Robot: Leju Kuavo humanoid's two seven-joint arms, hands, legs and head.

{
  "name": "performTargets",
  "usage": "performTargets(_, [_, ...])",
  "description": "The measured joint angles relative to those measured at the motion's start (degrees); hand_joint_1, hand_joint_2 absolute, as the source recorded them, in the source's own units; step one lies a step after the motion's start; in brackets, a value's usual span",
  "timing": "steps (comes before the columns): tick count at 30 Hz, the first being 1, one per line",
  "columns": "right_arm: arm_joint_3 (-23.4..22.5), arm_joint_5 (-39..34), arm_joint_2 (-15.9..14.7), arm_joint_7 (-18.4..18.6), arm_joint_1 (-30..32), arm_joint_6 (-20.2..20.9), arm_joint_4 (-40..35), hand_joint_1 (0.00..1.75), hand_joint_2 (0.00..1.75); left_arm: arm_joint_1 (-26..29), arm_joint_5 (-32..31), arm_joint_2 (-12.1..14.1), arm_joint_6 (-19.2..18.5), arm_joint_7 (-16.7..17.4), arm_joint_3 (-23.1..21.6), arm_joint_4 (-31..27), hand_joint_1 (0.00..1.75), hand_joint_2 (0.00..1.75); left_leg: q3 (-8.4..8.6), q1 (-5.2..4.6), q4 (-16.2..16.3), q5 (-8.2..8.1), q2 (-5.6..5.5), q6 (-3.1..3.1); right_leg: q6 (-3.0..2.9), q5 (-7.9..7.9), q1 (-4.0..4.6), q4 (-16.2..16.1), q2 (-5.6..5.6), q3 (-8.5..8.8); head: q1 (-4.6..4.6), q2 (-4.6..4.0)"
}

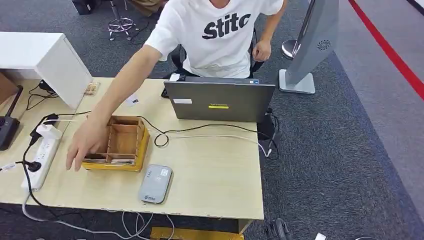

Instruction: Pass the card to the sensor for recognition and then transmit it.

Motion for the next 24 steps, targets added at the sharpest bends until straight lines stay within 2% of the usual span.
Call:
performTargets(1, [-0.04,0.06,0.0,0.0,0.0,0.02,0.0,0.0,1.75,-0.2,-0.28,0.02,0.11,0.02,0.63,1.17,0.0,1.75,0.01,0.0,0.02,0.0,0.0,0.0,0.0,0.0,0.0,0.0,0.0,0.0,0.0,0.0])
performTargets(6, [0.15,1.16,-0.11,0.79,0.34,0.24,-0.04,0.0,1.75,-1.24,-0.61,0.66,-0.04,0.81,2.16,6.64,0.0,1.75,0.03,-0.02,0.03,0.0,-0.03,0.01,0.0,0.0,-0.02,0.0,0.0,0.0,-0.02,0.0])
performTargets(11, [2.07,3.21,-0.85,4.85,1.89,-4.15,-0.41,0.0,1.75,-1.33,2.08,1.29,0.61,4.93,0.54,10.64,0.0,1.75,0.01,-0.03,0.03,-0.03,-0.02,0.04,0.04,-0.03,-0.02,-0.01,-0.01,0.0,-0.02,0.0])
performTargets(18, [5.96,6.18,-2.05,10.86,4.0,-11.21,-1.31,0.0,1.75,-1.11,6.23,2.51,1.88,11.29,-4.96,13.63,0.0,1.75,0.01,-0.03,0.03,-0.05,-0.02,0.07,0.04,-0.03,-0.03,-0.01,-0.02,0.02,-0.02,0.0])
performTargets(24, [9.9,8.7,-3.21,16.09,5.89,-17.27,-2.38,0.0,1.75,-0.49,9.84,3.63,3.13,16.79,-11.53,15.51,0.0,1.75,0.01,-0.05,0.04,-0.05,-0.03,0.07,0.06,-0.04,-0.04,-0.01,-0.02,0.02,0.0,0.0])
